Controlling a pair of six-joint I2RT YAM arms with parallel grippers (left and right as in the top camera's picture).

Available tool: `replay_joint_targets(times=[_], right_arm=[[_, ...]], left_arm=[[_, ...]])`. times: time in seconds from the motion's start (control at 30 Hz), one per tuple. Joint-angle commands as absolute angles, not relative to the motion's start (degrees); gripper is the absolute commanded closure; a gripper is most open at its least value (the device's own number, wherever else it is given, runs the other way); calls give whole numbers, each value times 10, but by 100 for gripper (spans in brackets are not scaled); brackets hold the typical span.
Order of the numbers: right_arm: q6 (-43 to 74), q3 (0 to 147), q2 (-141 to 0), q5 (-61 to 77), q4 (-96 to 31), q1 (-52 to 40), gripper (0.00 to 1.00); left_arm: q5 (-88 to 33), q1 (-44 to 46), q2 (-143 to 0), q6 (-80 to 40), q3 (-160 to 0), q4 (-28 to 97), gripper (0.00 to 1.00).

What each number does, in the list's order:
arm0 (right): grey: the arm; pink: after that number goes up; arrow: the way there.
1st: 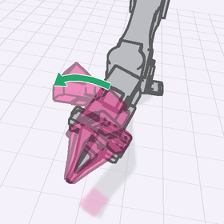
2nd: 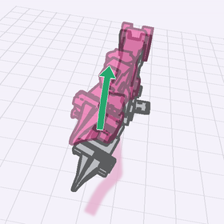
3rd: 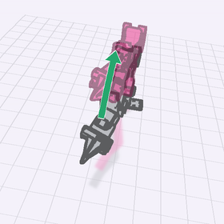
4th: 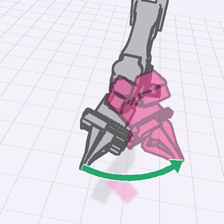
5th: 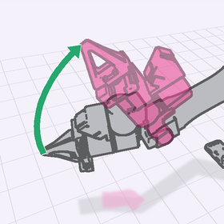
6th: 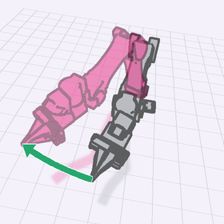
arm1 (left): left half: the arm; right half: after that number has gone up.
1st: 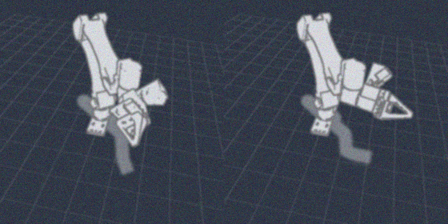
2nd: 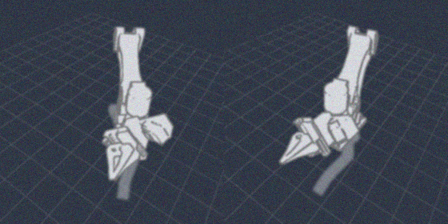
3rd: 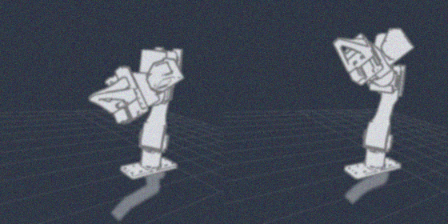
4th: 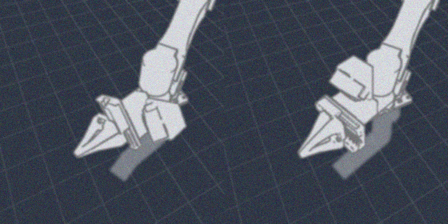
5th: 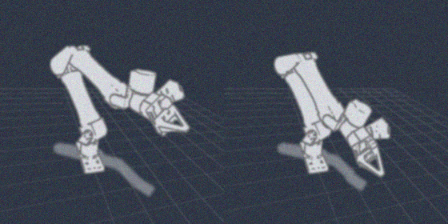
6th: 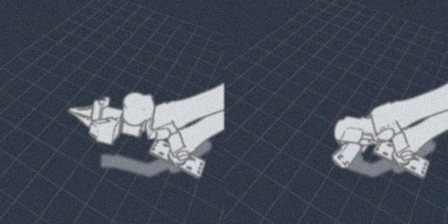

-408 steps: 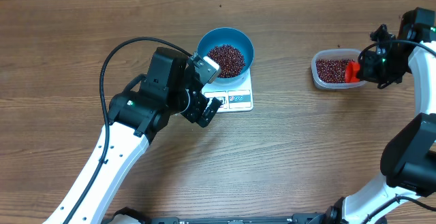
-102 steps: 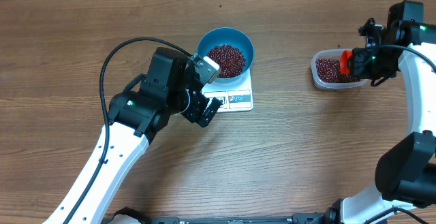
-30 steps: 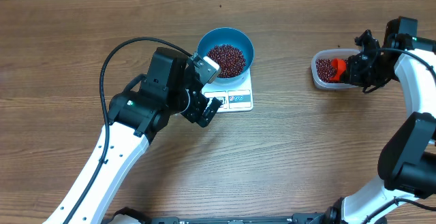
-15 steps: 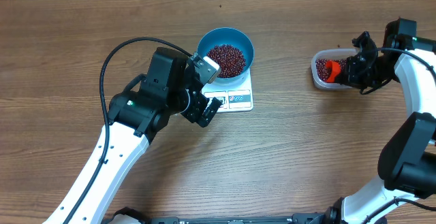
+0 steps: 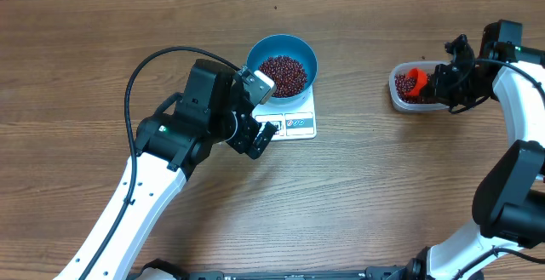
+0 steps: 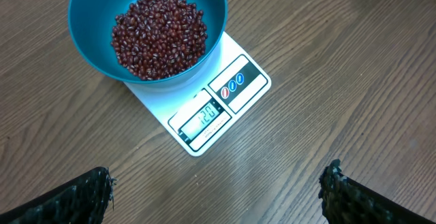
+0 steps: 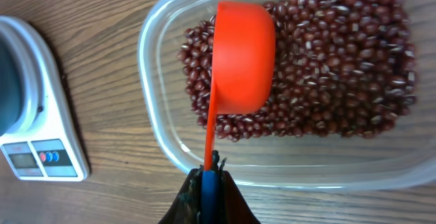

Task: Scoop item into bowl and weigh 150g on scale
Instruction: 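Lift the filled scoop out of the tub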

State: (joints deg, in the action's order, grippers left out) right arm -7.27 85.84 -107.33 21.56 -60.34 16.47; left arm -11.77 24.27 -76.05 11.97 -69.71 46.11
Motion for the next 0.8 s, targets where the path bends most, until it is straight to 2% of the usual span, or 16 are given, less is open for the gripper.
replay_joint_targets(times=[0.0,0.3,0.5,0.67,0.77], right_arm=[[-47,854,-1075,193,-596,163,96],[-47,854,-1116,229,-596,142,96],[-49,854,-1117,306,-592,147,96],[-50,854,-1117,357,-600,180,96],[-89,854,-1117,413,-615,208,96]], left_arm=[[-118,244,-753,112,-710,461,0],[-118,244,-753,112,-710,461,0],[-118,244,-753,112,-710,461,0],[-118,244,-753,112,-710,461,0],[-118,244,-753,112,-710,461,0]])
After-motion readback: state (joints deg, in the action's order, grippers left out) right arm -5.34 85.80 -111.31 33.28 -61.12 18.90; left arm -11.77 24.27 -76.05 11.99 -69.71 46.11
